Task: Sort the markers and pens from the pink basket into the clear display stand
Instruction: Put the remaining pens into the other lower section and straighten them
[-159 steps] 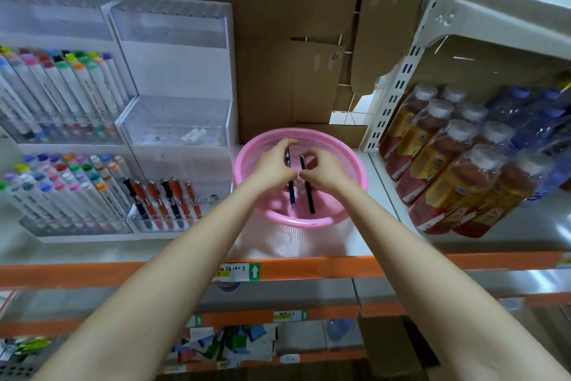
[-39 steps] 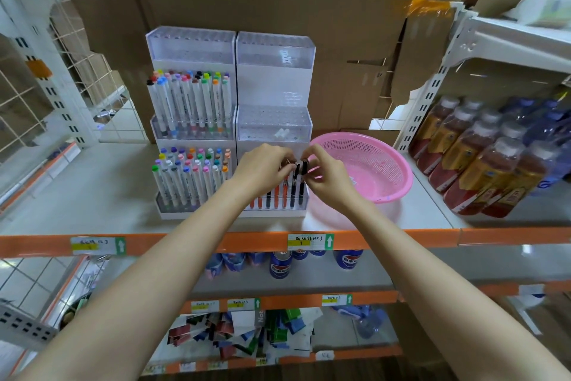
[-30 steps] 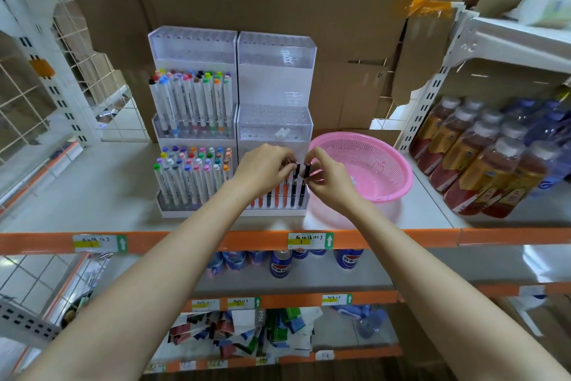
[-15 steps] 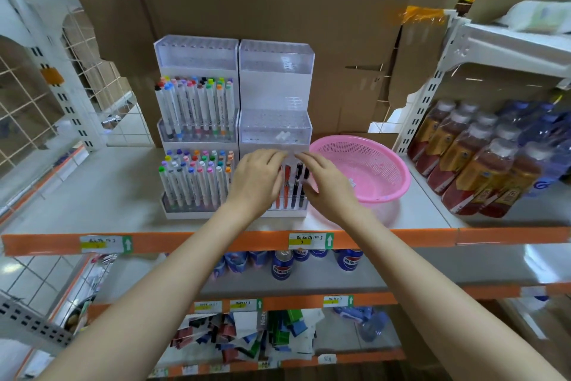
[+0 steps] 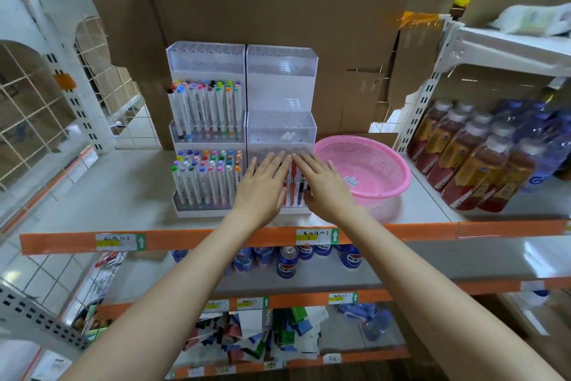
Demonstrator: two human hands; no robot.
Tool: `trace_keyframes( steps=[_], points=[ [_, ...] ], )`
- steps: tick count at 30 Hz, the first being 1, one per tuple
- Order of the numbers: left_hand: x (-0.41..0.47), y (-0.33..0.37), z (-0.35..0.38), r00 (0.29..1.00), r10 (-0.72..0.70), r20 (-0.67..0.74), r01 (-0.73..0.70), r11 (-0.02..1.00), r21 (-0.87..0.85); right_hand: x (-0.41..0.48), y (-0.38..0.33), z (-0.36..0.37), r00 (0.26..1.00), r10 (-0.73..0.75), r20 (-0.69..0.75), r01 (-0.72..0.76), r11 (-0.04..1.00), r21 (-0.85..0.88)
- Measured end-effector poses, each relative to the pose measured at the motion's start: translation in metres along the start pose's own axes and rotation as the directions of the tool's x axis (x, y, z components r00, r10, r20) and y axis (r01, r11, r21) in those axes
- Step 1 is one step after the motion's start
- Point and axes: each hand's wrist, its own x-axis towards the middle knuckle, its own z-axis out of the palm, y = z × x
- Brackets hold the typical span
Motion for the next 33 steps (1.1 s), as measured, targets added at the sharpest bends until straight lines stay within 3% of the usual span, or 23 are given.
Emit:
trace_keyframes(
  steps=[4, 6, 10, 19, 25, 33],
  points=[
    [-0.01, -0.012, -0.001, 0.993, -0.085, -0.078, 0.082, 0.996, -0.047, -0.007, -0.007, -0.002, 0.997, 0.016, -0.076, -0.019, 0.999, -0.042],
    [-0.014, -0.018, 0.0, 0.993, -0.109, -0.055, 0.107, 0.993, -0.041, -0.01, -0.011, 0.002, 0.999, 0.011, -0.043, -0.014, 0.998, -0.067],
    [-0.016, -0.021, -0.001, 0.996, -0.087, -0.013, 0.087, 0.996, -0.023, -0.01, -0.017, 0.008, 0.998, 0.064, 0.011, -0.063, 0.996, -0.056],
    [-0.011, -0.016, -0.006, 0.999, -0.033, -0.042, 0.032, 0.999, -0.018, 0.0, -0.032, 0.009, 0.998, 0.061, -0.025, -0.063, 0.996, -0.056],
    [0.005, -0.02, -0.004, 0.986, -0.048, -0.159, 0.019, 0.984, -0.18, 0.005, -0.034, 0.009, 0.993, 0.084, -0.079, -0.085, 0.996, -0.01],
    [0.019, -0.027, 0.001, 0.987, -0.108, -0.123, 0.056, 0.928, -0.368, 0.04, -0.031, 0.006, 0.983, 0.129, -0.133, -0.113, 0.986, 0.12]
  ],
)
